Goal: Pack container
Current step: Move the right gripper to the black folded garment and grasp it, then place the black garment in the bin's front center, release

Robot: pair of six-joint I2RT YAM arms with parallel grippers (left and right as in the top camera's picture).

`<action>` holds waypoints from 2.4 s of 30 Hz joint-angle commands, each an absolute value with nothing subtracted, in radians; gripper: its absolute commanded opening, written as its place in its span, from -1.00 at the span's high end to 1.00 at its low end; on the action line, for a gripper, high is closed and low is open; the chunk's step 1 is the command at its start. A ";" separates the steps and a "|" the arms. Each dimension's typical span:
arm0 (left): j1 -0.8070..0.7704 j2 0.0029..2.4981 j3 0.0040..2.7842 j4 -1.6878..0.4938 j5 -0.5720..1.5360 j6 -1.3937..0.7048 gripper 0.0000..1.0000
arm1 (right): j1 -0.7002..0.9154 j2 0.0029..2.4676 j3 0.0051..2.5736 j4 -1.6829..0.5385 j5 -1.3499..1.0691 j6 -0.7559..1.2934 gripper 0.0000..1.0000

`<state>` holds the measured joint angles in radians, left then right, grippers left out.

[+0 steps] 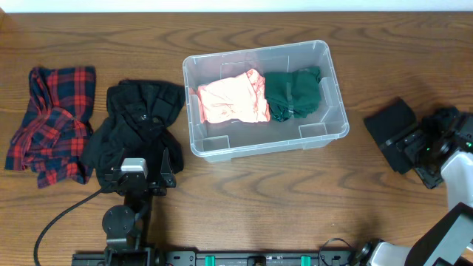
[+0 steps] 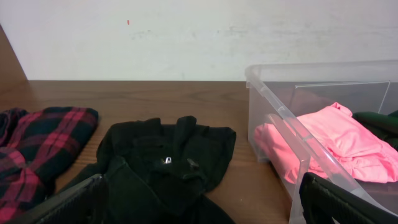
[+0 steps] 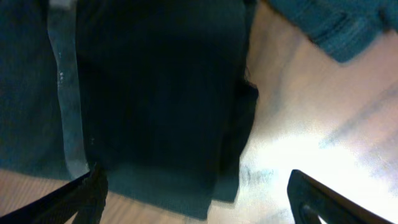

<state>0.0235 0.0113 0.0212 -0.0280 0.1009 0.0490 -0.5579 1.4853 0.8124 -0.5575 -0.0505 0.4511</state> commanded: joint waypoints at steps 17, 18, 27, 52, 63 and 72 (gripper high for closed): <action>0.027 0.010 0.004 -0.062 0.116 0.047 -0.96 | -0.564 1.483 0.629 -0.259 -0.011 0.418 0.74; 0.027 0.010 0.004 -0.062 0.116 0.047 -0.96 | -0.564 1.486 0.626 -0.256 -0.011 0.418 0.78; 0.027 0.010 0.004 -0.062 0.116 0.047 -0.96 | -0.563 1.476 0.640 -0.251 -0.099 0.380 0.97; 0.027 0.010 0.004 -0.062 0.116 0.047 -0.96 | -0.362 1.251 1.278 -0.696 -0.814 0.036 0.97; 0.027 0.010 0.004 -0.062 0.116 0.047 -0.96 | 0.048 1.230 1.295 -0.659 -0.788 -0.023 0.97; 0.027 0.010 0.004 -0.062 0.116 0.047 -0.96 | 0.369 1.314 1.282 -0.599 -0.529 0.012 0.97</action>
<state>0.0235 0.0113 0.0212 -0.0277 0.1013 0.0490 0.3161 1.2800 1.2633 -0.6189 -0.6247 0.0101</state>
